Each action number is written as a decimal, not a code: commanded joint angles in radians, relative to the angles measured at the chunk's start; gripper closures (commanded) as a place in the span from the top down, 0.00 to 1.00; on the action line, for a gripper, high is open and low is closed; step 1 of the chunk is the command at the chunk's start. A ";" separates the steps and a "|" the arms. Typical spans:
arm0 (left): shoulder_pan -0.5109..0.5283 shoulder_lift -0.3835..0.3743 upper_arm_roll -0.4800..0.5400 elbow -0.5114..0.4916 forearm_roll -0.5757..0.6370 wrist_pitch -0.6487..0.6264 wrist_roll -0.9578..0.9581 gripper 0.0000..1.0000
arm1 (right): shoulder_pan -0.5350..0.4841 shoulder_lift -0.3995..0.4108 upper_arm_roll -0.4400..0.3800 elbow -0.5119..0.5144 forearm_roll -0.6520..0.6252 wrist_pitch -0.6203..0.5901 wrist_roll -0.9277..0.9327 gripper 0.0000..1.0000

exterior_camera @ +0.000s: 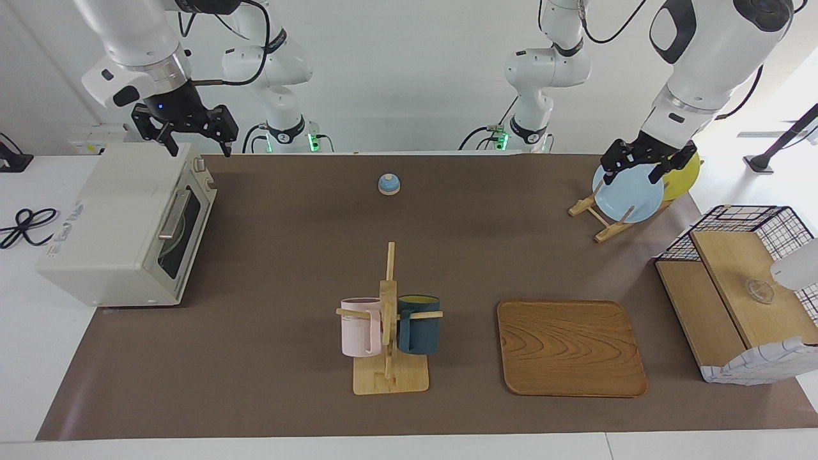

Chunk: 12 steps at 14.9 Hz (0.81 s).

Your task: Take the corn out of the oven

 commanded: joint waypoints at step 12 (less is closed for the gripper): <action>0.010 -0.014 -0.009 -0.008 0.022 0.010 0.009 1.00 | -0.074 -0.065 -0.003 -0.162 0.026 0.106 -0.133 0.02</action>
